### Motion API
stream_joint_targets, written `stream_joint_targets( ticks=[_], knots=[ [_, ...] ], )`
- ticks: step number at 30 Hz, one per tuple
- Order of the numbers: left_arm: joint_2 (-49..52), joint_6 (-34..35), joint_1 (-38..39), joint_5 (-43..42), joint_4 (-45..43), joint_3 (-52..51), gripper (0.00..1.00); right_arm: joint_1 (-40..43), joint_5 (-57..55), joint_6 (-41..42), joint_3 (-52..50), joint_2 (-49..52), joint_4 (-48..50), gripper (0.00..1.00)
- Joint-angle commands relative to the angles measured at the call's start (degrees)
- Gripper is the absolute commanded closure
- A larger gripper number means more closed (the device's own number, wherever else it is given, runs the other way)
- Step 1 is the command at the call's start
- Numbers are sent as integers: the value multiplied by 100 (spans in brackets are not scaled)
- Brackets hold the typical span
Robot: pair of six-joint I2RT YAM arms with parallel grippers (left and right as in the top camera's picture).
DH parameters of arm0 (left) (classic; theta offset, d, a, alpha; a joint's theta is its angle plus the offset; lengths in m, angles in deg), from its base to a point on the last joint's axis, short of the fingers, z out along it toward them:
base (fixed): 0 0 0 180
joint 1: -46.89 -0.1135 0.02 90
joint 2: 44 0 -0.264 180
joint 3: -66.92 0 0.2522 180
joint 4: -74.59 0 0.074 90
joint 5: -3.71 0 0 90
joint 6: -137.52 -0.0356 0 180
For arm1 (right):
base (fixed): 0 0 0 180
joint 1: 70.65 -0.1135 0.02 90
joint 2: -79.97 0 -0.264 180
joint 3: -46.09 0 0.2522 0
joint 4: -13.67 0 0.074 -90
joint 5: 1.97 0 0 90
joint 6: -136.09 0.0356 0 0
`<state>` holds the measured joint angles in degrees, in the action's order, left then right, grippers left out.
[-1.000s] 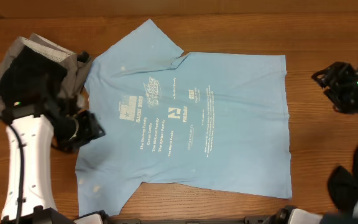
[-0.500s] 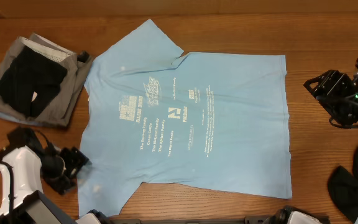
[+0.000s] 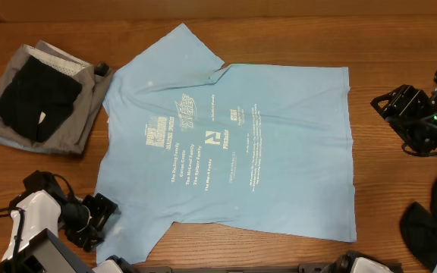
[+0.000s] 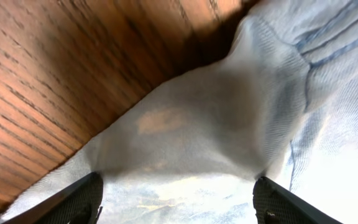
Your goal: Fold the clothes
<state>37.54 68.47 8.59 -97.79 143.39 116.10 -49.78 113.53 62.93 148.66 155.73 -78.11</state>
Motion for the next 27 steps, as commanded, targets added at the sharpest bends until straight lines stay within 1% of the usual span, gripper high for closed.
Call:
stream_joint_targets(
  ticks=[1,3,4,5,6,10,12,14,15,17,20,21,24,25,27],
  knots=[
    [-24,-188,-35,328,33,407,21,-28,-39,-39,35,-26,9,30],
    [-24,-664,-35,470,129,651,21,-28,-111,-39,35,-26,9,30],
    [-24,-866,-35,470,151,721,24,-28,-149,-39,35,-26,9,30],
    [-24,-970,-35,463,164,789,32,-28,-195,-39,35,-26,9,30],
    [-24,-994,-35,463,166,820,31,-28,-216,-39,35,-26,9,30],
    [11,-1165,-28,463,146,824,33,-28,-236,-37,35,-26,28,30],
    [101,-1202,-28,389,151,824,31,-28,-236,-37,35,-26,44,30],
    [249,-1266,-28,197,184,824,28,-28,-256,-37,35,-26,57,30],
    [352,-1261,-28,105,219,824,23,-28,-254,-37,35,-26,59,30],
    [564,-1167,-26,98,227,820,20,-28,-254,-37,35,-22,76,30],
    [857,-1025,-26,35,138,822,21,-28,-254,-35,35,-22,136,30],
    [960,-1025,-26,-20,120,824,24,-28,-254,-35,35,-22,149,30],
    [1255,-1016,-20,-79,17,822,36,-28,-254,-37,35,-22,166,30],
    [1360,-1019,-20,-107,-9,822,44,-28,-254,-37,35,-22,166,30],
    [1530,-1025,-20,-164,-20,822,65,-28,-254,-37,35,-22,175,30]
  ],
)
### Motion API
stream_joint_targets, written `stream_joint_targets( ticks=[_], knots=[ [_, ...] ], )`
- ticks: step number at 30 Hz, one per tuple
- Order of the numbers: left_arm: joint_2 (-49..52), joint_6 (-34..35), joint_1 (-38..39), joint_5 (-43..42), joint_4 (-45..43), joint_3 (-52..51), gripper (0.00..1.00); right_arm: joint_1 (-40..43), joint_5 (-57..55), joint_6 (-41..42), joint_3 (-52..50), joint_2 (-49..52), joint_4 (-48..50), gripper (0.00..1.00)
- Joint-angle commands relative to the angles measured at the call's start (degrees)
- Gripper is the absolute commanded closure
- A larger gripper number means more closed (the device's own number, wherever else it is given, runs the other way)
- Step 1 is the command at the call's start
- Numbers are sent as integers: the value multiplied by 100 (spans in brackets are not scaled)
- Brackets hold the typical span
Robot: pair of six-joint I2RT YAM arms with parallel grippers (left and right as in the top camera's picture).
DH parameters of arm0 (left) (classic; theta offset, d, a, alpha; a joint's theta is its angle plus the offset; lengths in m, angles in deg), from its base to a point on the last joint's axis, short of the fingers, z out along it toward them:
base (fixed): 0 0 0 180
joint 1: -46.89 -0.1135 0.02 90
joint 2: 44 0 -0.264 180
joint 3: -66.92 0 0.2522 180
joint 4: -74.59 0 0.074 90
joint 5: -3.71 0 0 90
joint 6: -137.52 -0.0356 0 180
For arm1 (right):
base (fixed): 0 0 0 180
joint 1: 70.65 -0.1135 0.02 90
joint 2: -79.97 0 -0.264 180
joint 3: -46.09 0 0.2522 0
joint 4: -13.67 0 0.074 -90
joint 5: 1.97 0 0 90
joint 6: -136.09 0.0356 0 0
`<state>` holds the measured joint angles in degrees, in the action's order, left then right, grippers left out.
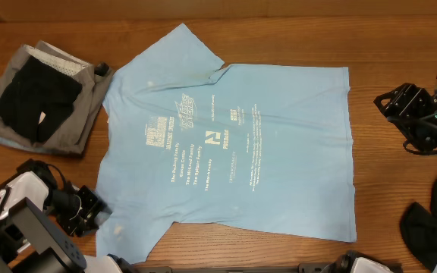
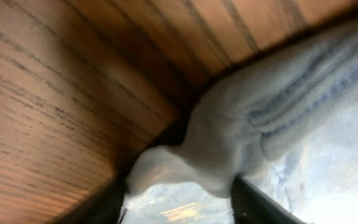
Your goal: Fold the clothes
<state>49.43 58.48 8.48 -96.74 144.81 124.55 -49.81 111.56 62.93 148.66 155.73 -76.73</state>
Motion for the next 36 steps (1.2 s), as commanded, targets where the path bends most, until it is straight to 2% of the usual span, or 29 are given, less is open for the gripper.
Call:
stream_joint_targets(
  ticks=[1,3,6,11,12,17,28,32,36],
  knots=[
    [396,-28,-9,-273,-160,-22,76,-26,-61,-37,35,-22,46,30],
    [402,-42,-9,-280,-136,-17,85,-26,-103,-35,35,-22,46,30],
    [372,-243,-9,-313,120,205,90,-26,-166,-28,35,-9,28,30],
    [214,-433,-9,-352,782,857,90,-26,-710,201,-90,144,-90,29],
    [142,-531,-9,-494,975,1113,90,-26,-857,369,-282,227,-151,27],
    [-61,-778,-9,-1051,1342,1626,89,20,-1071,590,-1130,590,-214,26],
    [-153,-931,-9,-1172,1386,1690,83,398,-979,964,-3353,772,-7,23],
    [-153,-931,-9,-1172,1338,1690,82,398,-953,1491,-4280,772,428,24],
    [-153,-929,-9,-1172,1331,1690,82,400,-855,2011,-4750,774,855,24]
  ],
)
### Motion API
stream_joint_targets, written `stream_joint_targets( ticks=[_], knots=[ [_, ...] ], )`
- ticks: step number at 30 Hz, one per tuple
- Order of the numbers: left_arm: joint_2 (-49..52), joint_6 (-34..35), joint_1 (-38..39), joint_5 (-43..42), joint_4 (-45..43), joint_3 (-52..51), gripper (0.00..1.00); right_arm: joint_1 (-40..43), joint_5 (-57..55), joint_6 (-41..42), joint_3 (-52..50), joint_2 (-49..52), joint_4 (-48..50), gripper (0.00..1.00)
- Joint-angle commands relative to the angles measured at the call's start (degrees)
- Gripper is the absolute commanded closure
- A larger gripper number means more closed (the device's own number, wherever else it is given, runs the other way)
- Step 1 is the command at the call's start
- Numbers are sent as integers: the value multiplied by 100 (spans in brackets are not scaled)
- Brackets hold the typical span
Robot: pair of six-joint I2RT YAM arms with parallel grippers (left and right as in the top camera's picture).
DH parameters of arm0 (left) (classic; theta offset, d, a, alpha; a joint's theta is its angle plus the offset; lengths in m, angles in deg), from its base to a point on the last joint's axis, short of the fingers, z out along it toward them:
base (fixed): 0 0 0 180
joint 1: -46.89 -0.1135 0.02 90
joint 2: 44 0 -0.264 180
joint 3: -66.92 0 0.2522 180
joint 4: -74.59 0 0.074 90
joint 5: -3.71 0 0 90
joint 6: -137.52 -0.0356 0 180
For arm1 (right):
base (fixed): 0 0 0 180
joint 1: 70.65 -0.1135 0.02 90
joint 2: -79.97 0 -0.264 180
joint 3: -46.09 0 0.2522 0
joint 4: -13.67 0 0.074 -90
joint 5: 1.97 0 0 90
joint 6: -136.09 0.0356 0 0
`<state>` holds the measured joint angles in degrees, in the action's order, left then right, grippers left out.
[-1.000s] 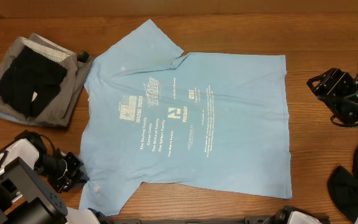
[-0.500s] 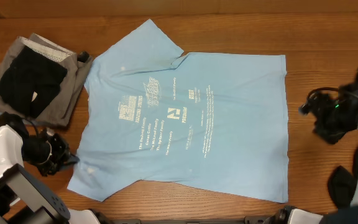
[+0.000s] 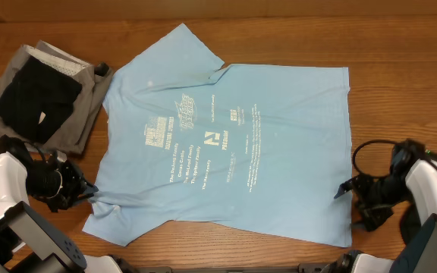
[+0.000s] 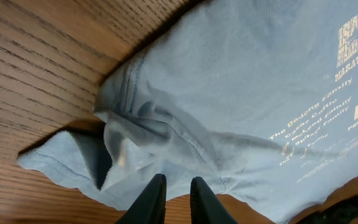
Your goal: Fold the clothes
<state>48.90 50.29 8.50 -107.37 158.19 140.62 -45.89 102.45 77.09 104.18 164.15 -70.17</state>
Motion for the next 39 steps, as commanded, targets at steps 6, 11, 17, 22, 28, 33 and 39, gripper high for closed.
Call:
stream_joint_targets(
  ticks=[6,11,17,22,28,33,39],
  knots=[
    [-101,-109,-11,-146,-87,83,80,7,68,1311,-1283,-68,1130,40],
    [-101,-109,-11,-149,-90,83,80,9,63,1364,-1727,-68,1414,62],
    [-101,-109,-11,-146,-83,83,79,7,61,1062,-1515,-70,1272,70],
    [-101,-109,-11,-149,-68,83,78,7,63,789,-979,-72,975,67],
    [-101,-111,177,-149,-155,83,75,7,66,605,-173,-70,1224,69],
    [-101,-155,385,-96,-116,83,71,7,129,452,-39,-70,1436,41],
    [-101,-155,409,-81,-92,83,67,11,81,127,-13,-87,1449,44]
  ],
)
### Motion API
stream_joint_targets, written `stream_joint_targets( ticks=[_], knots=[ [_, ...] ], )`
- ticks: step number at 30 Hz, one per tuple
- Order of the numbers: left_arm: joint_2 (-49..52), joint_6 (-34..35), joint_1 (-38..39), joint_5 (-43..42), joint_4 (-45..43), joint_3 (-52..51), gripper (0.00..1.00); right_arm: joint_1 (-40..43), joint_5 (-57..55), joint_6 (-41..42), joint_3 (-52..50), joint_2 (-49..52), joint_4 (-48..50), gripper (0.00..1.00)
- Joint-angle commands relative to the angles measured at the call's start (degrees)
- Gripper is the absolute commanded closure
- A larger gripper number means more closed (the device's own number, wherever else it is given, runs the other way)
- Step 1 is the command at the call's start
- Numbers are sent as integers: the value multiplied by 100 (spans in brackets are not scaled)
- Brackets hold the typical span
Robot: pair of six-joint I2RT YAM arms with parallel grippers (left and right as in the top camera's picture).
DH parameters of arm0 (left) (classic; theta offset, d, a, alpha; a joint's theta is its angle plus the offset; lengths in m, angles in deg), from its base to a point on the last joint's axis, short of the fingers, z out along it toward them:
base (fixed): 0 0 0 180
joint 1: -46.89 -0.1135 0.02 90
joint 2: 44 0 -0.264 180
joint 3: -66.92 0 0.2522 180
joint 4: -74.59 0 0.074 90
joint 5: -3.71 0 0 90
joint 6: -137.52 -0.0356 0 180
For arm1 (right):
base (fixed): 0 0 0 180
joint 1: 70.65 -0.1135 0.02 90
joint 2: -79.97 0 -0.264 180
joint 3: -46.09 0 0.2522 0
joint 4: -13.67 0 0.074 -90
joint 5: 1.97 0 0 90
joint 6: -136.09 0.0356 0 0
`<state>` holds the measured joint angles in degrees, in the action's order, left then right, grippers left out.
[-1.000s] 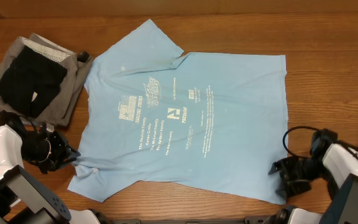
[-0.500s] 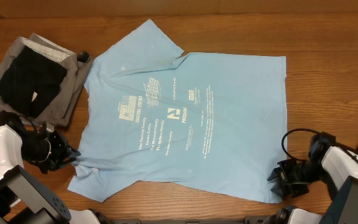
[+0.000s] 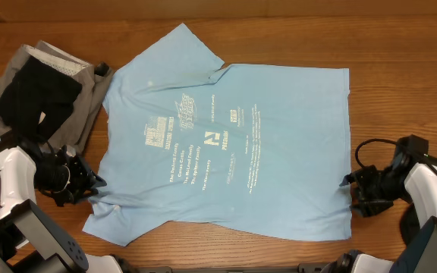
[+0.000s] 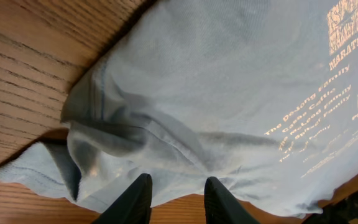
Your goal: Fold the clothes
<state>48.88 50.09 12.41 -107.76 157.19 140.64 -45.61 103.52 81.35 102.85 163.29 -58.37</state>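
A light blue T-shirt (image 3: pixel 226 144) with pale print lies spread flat on the wooden table, collar to the left. Its lower left sleeve (image 4: pixel 98 143) is rumpled and folded over itself. My left gripper (image 3: pixel 88 187) sits just off that sleeve's edge. In the left wrist view the left gripper (image 4: pixel 176 190) is open, with bare wood and the cloth's edge between its fingers. My right gripper (image 3: pixel 353 191) is at the shirt's hem near the lower right corner. Its jaws are too small to read from overhead.
A pile of grey and black clothes (image 3: pixel 40 95) lies at the upper left, close to the shirt's shoulder. The table's front edge (image 3: pixel 226 267) runs just below the shirt. Both arms reach in from the bottom corners.
My left gripper's fingers were nearly together over the sleeve. Now they stand apart and the sleeve lies loose. The right gripper has shifted slightly up along the hem.
First my left gripper was open around the lower left sleeve and the right arm was far off at the right. Then its jaws had narrowed on the sleeve's edge. Later the sleeve lay drawn out leftward and the right gripper was at the hem corner. Now the left is open.
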Motion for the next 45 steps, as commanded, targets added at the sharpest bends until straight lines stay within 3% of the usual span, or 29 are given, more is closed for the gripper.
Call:
stream_joint_targets(
  ticks=[1,3,5,7,13,22,27,34,36,42,45],
  knots=[
    [-98,-136,17,-44,-15,81,67,-17,289,-708,120,-7,654,57],
    [-98,-136,17,-48,-52,81,67,-61,686,-1130,120,2,1294,67],
    [-98,-153,17,-66,-55,81,68,-122,739,-916,120,39,1727,87],
    [-98,-376,17,-282,-63,81,73,-267,732,-713,120,173,2109,96],
    [-160,-1346,17,-1611,-153,101,66,-737,662,-361,120,997,2979,96],
    [-634,-1480,24,-1650,-269,103,58,-752,446,181,142,2559,4489,96],
    [-697,-1480,87,-1604,-304,103,54,-723,380,201,494,2964,4638,96],
    [-697,-1478,90,-1432,-216,101,53,-503,1685,-761,1360,2428,3600,65],
    [-697,-1453,129,-1464,-326,101,52,-468,1899,-1056,1563,2081,3158,61],
    [-634,-1434,1213,-1604,-1309,94,81,-476,2024,-1453,1705,743,2144,62],
    [-540,-1344,2164,-1196,-2116,94,88,-479,2024,-1447,1705,74,1589,62]
  ],
)
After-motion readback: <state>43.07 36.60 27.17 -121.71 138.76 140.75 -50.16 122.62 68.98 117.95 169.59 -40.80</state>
